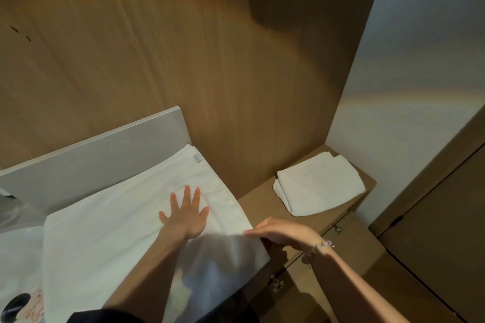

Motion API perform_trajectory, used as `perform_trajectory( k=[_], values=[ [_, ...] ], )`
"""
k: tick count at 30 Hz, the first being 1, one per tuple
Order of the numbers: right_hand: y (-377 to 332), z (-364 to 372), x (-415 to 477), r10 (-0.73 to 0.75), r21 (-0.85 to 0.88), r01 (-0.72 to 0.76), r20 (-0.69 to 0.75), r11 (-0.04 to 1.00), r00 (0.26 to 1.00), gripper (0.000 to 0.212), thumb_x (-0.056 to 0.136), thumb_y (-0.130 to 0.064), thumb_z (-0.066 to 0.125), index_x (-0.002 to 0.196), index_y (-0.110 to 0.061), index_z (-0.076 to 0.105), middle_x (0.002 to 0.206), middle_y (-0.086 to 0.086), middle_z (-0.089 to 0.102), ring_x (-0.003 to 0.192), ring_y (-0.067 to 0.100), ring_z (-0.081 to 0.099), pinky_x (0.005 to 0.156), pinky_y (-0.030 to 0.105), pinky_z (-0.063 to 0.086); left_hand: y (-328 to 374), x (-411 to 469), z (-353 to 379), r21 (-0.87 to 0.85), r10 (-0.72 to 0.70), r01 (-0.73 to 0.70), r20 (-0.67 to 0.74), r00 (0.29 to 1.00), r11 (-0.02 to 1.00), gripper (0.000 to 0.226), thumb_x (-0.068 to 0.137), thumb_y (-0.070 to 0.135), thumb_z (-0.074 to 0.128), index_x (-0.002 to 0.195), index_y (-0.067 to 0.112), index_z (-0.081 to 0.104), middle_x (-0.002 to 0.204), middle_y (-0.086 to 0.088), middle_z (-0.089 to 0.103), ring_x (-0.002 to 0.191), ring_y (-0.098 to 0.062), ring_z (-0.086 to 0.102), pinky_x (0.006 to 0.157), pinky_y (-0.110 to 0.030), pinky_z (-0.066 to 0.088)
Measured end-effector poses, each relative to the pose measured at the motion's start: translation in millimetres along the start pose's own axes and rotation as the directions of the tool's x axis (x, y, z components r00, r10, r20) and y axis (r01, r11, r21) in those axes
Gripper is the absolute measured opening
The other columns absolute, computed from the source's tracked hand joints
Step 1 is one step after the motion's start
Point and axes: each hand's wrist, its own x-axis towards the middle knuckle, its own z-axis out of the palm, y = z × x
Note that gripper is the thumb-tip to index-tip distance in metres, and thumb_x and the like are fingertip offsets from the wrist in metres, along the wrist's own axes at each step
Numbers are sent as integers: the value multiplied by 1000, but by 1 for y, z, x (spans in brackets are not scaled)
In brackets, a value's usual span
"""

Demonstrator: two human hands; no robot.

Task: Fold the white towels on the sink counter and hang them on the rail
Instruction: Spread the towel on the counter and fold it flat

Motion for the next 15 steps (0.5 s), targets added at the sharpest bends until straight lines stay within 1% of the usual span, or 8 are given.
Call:
perform_trajectory(
  k=[2,3,5,8,11,13,14,15],
  values=[
    [0,3,-2,-21,54,20,20,998,1000,29,93,-42,53,73,-21,52,74,-6,49,66,2,45,55,10,37,0,1,0,9,-2,2,-1,1000,1000,62,98,52,13,147,30,-16,153,3,-30,142,-31,-23,112,-59,-2],
    [0,5,-4,-20,52,19,10,998,1000,31,93,-42,53,71,-20,50,71,-6,46,62,1,42,51,9,35,0,1,0,12,-3,3,2,1000,1000,62,98,52,13,147,30,-16,153,3,-29,142,-31,-23,112,-59,-1],
    [4,6,-5,-30,5,30,-32,1000,999,41,91,-48,53,65,-18,44,63,-3,38,54,3,36,49,11,28,0,2,-1,9,-1,1,15,1000,1000,61,98,52,12,147,29,-16,153,3,-29,142,-31,-22,112,-59,0],
    [13,2,-11,-57,-40,54,-98,998,994,48,94,-47,48,57,-19,36,54,-1,33,45,6,34,54,16,31,-1,2,-1,12,2,-3,21,1000,1000,60,99,51,12,147,29,-17,154,4,-28,142,-31,-22,112,-59,1],
    [20,-2,-17,-77,-25,74,-164,997,983,51,94,-47,48,53,-19,39,43,-4,34,38,7,34,62,20,37,-3,-1,-3,20,9,-9,26,1000,1000,60,99,50,12,147,29,-17,154,4,-28,142,-30,-22,112,-59,1],
    [22,-2,-20,-79,-51,71,-168,996,983,52,91,-52,50,52,-18,42,37,-7,36,37,6,36,72,22,41,-3,-3,-4,19,15,-15,32,999,1000,59,99,49,12,147,29,-17,154,4,-28,142,-30,-22,112,-58,2],
    [22,-2,-22,-80,-58,71,-161,996,984,52,90,-53,51,51,-19,42,36,-9,35,38,6,36,74,23,41,-2,-4,-4,17,16,-17,34,999,1000,59,99,48,12,147,29,-17,154,4,-28,142,-30,-22,113,-58,3],
    [23,-2,-25,-87,-50,80,-153,996,984,53,89,-52,53,50,-19,40,37,-9,34,40,6,35,73,24,40,-2,-4,-5,17,17,-17,36,999,1000,59,100,48,12,147,28,-17,154,5,-28,142,-30,-21,113,-58,3]
  ],
)
